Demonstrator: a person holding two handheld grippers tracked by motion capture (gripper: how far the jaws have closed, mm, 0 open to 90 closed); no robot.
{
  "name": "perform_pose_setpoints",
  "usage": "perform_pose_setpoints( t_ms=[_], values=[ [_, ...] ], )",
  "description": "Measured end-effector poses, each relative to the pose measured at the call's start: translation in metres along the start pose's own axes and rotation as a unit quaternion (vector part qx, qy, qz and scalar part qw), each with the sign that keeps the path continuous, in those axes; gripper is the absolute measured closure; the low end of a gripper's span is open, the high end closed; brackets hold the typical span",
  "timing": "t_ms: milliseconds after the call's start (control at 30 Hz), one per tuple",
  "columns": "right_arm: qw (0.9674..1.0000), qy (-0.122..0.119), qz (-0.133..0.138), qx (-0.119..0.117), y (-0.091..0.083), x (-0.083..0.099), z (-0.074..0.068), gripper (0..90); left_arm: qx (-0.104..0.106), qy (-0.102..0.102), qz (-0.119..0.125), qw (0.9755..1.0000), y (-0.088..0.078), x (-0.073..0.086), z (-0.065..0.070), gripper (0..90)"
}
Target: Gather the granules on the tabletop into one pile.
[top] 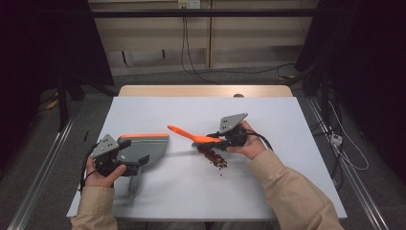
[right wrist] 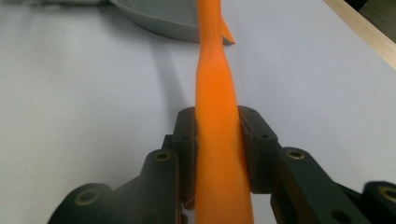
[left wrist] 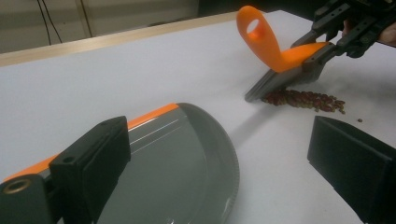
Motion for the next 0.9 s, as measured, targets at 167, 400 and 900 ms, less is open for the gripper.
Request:
perform_pose_setpoints(
  t_ms=[167,400,900],
  values=[
    [1.0000,0.002,0.000,-0.001,-0.002,-0.001,-0.007,71.1,0.000,0.000,-0.001,1.0000,0.000,0.000,0.000,5.9],
    [1.0000,-0.001,0.005,-0.004,-0.005,0.000,-0.016,71.1,0.000,-0.001,0.000,1.0000,0.001,0.000,0.001,5.9],
    [0.9999,0.001,0.012,0.008,-0.004,-0.003,-0.021,71.3,0.001,0.001,-0.001,1.0000,0.001,0.000,0.001,5.8]
  ],
)
Point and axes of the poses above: each handheld gripper's, and its own axes: y roughly forward along the jaws, x roughly out of its underside, z roughly to its right, the point moved 1 cm from there along y, roughly forward along the jaws, and after that the axes turned 5 degrees about -y, right-handed, at the moved point
